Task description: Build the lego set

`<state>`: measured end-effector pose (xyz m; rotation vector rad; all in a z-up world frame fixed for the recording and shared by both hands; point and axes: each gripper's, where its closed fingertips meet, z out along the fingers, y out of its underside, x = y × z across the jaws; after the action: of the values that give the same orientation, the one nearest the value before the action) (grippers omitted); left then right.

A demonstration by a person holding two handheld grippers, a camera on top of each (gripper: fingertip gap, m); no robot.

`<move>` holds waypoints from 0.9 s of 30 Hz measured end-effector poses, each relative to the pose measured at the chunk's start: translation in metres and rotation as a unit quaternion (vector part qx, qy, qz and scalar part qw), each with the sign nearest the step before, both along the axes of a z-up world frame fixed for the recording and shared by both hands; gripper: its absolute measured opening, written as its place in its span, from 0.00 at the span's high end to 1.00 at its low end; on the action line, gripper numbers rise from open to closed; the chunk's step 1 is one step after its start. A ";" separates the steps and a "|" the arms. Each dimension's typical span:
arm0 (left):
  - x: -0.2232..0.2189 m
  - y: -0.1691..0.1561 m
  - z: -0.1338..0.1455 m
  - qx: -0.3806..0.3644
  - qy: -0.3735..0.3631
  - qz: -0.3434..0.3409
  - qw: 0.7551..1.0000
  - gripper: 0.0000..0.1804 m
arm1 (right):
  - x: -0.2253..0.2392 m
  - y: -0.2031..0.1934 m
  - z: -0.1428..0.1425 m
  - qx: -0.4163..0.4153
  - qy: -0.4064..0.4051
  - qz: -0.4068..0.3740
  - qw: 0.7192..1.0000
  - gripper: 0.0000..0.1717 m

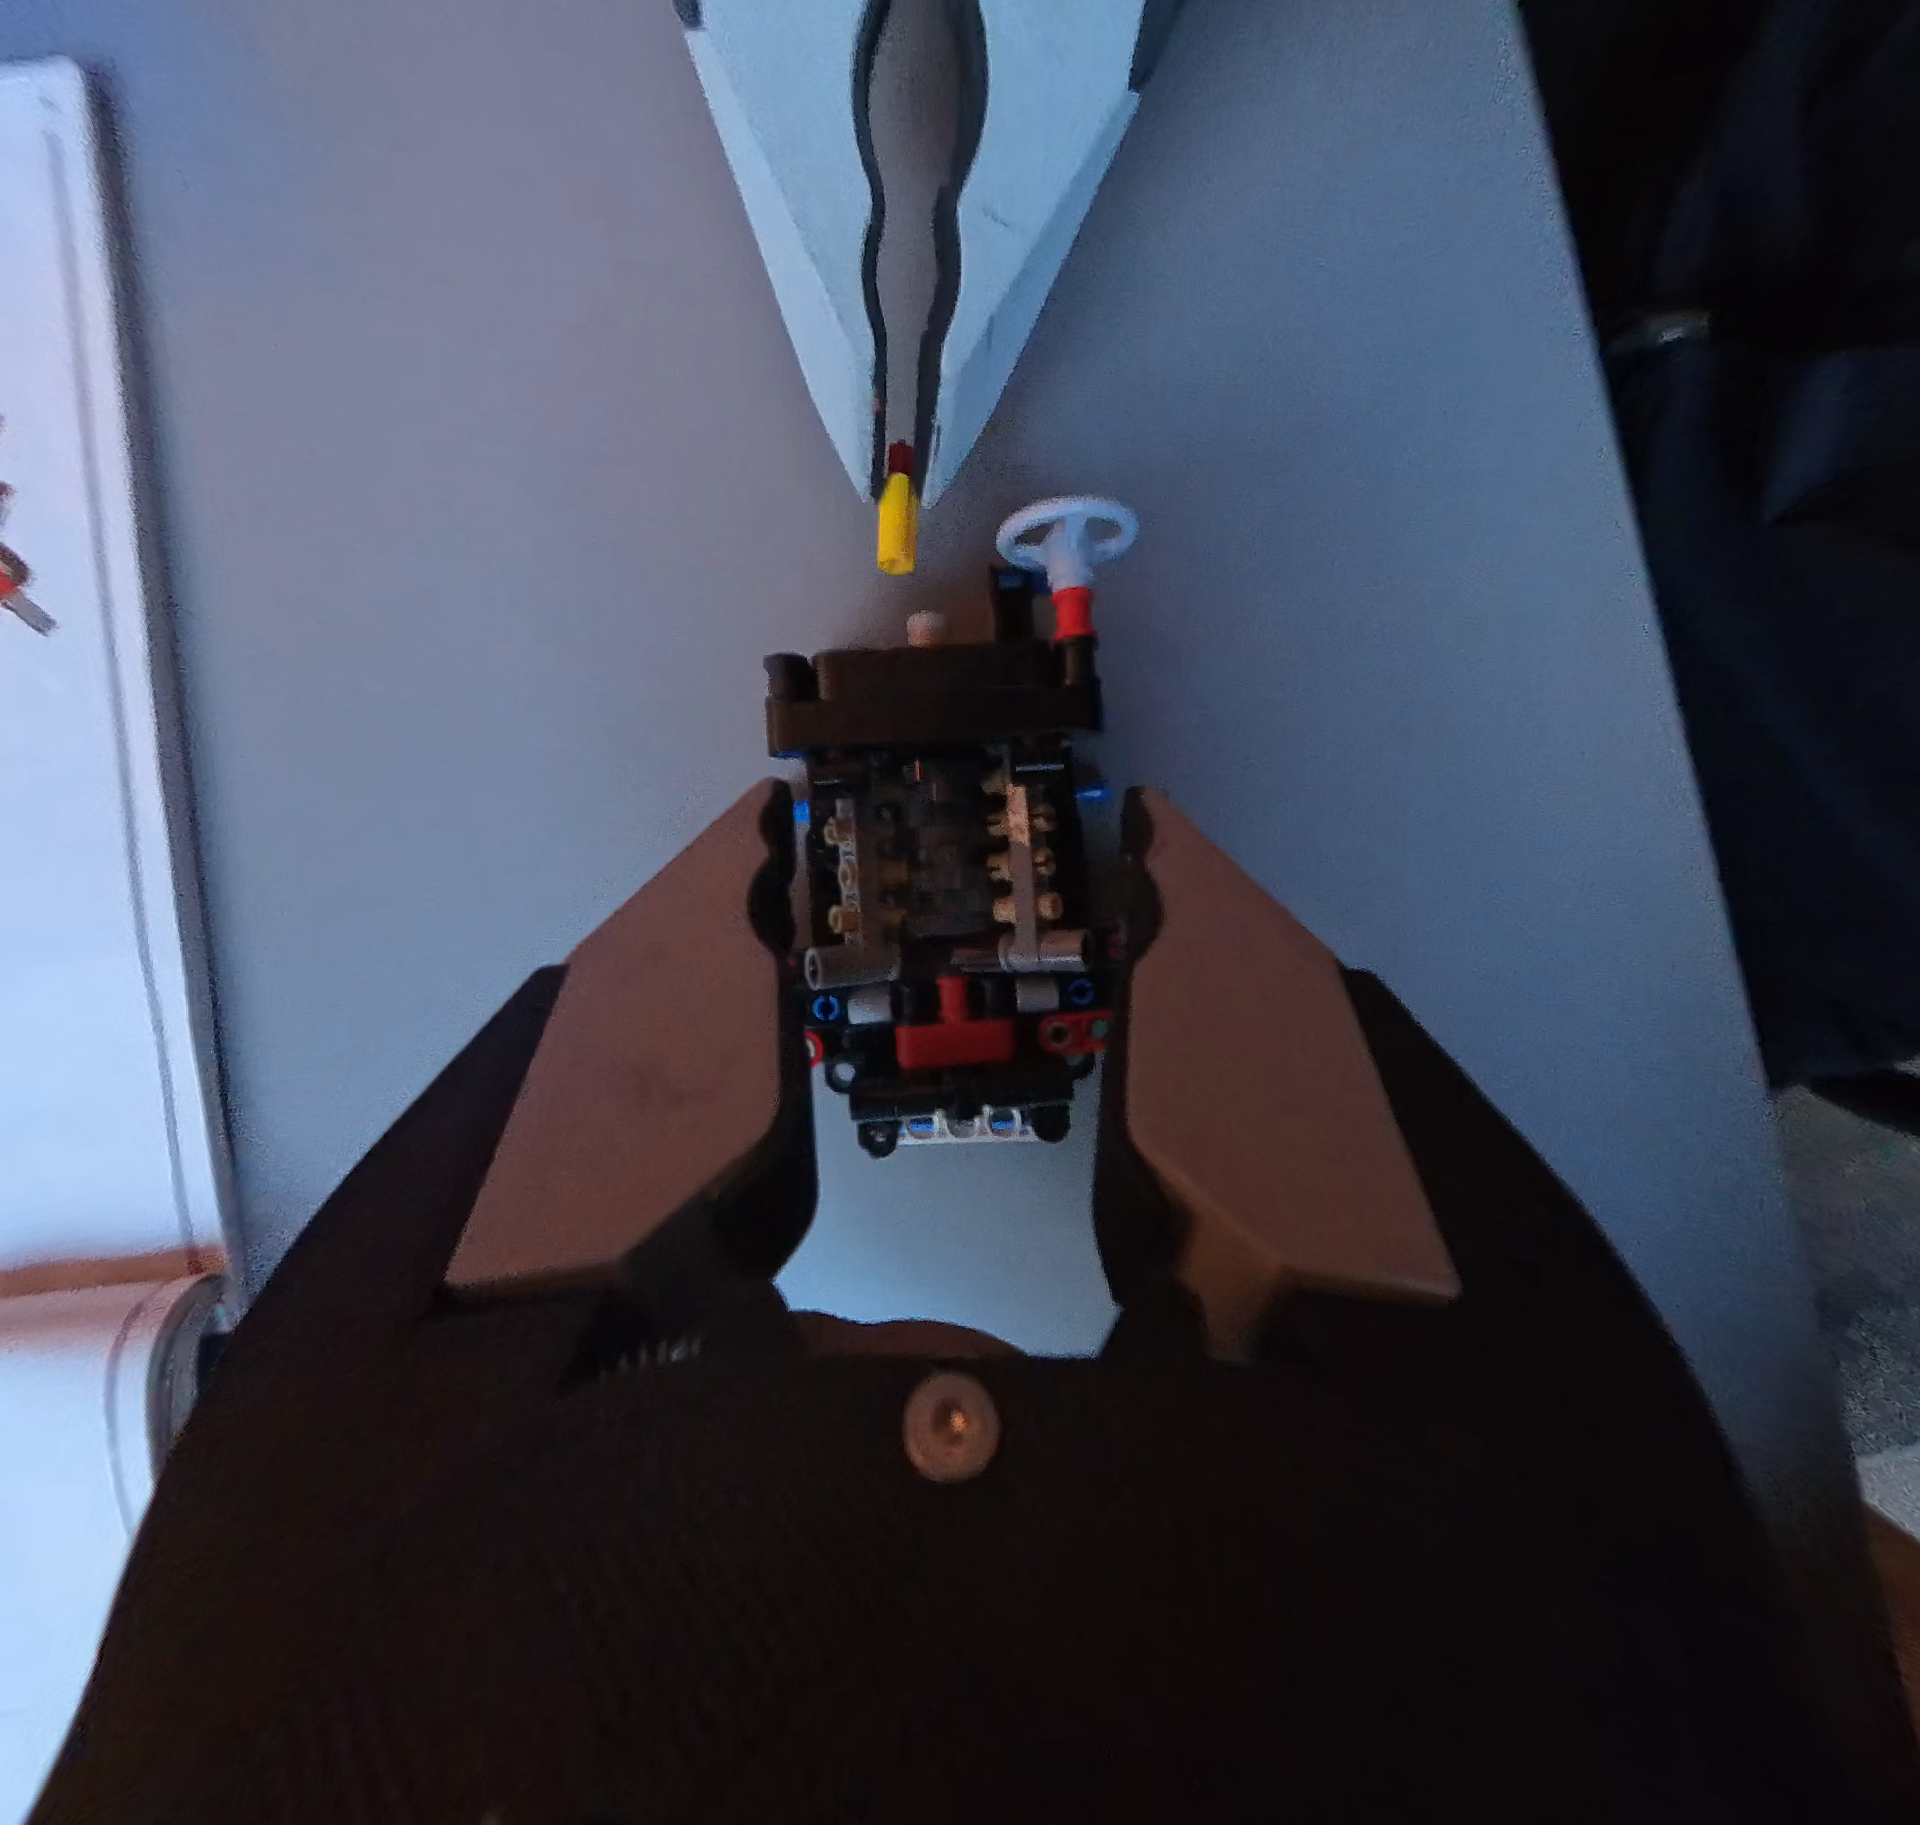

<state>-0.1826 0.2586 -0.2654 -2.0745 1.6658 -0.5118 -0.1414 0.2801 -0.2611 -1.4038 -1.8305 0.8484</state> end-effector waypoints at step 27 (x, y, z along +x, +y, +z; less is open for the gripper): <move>0.000 0.004 -0.016 0.001 0.019 0.002 1.000 0.69 | -0.007 -0.007 -0.011 -0.013 -0.040 0.037 0.998 0.99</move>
<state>-0.1827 0.2625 -0.2814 -2.0987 1.6824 -0.4730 -0.1479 0.2732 -0.2719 -1.4125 -1.9486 0.8671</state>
